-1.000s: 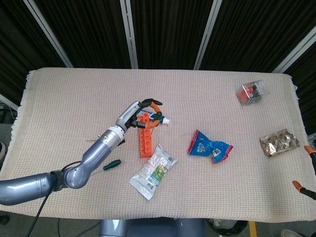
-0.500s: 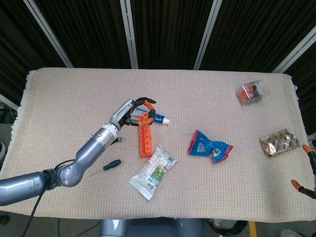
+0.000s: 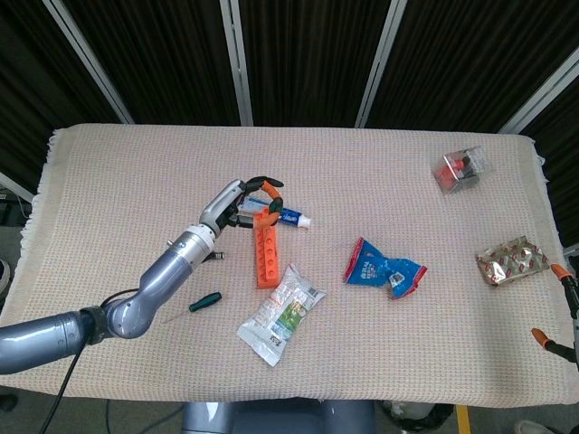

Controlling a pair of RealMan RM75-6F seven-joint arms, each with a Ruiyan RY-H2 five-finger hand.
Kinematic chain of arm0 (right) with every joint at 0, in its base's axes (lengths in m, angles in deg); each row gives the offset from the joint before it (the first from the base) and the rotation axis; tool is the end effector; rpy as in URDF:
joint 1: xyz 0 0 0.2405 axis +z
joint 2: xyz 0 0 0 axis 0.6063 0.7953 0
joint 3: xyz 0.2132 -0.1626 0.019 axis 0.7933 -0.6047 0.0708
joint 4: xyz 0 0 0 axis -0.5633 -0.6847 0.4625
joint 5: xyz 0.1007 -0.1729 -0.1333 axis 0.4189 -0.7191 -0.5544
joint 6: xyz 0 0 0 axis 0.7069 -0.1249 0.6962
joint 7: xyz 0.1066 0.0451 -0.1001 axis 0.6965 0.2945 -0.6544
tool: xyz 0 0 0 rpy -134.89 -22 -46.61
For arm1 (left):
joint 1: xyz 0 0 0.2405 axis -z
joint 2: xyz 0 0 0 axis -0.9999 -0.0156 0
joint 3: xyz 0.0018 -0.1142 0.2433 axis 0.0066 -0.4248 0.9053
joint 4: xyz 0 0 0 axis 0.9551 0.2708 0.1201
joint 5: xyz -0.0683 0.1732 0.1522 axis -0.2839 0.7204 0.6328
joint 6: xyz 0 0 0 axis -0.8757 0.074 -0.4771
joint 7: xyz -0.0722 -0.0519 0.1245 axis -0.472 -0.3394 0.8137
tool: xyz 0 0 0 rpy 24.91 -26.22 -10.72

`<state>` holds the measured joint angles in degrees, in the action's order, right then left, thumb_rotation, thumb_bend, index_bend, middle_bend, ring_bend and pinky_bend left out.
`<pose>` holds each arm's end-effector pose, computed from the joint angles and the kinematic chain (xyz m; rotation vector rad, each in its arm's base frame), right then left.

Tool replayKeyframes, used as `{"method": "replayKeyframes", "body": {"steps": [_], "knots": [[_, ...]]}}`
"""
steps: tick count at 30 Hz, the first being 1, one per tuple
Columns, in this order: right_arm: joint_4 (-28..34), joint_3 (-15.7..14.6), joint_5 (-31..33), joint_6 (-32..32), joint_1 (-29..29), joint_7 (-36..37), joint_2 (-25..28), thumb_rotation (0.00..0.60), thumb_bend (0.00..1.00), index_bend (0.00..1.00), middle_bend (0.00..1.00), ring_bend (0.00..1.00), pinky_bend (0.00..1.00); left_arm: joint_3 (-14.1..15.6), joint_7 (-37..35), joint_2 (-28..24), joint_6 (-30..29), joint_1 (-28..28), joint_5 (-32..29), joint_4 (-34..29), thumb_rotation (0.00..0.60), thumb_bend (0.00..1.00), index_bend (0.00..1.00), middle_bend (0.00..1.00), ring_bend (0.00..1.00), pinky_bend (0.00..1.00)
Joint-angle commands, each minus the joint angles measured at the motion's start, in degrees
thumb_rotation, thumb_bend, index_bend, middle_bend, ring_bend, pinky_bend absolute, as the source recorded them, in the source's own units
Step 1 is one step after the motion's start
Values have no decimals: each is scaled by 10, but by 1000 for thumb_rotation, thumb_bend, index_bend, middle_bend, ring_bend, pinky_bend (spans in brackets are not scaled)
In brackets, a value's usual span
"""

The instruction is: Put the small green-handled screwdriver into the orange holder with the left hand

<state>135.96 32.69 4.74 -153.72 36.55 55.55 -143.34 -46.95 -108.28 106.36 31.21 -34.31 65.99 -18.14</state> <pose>-0.3531 -0.1684 0.1961 1.2665 -0.8213 0.8599 -0.0184 0.4297 0.0019 -1.3431 -2.1539 -1.4744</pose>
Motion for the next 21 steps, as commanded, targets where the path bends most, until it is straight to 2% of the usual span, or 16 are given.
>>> {"method": "replayKeyframes", "body": {"steps": [1, 21], "knots": [[0, 0, 1, 0, 0, -1, 0, 600, 0, 108, 0, 0, 0, 1, -1, 2, 2, 4, -1, 3, 600, 413, 607, 179, 0, 3], [1, 1, 5, 3, 0, -2, 0, 600, 0, 108, 0, 0, 0, 21, 5, 5, 0, 15, -8, 20, 600, 415, 609, 179, 0, 5]]}}
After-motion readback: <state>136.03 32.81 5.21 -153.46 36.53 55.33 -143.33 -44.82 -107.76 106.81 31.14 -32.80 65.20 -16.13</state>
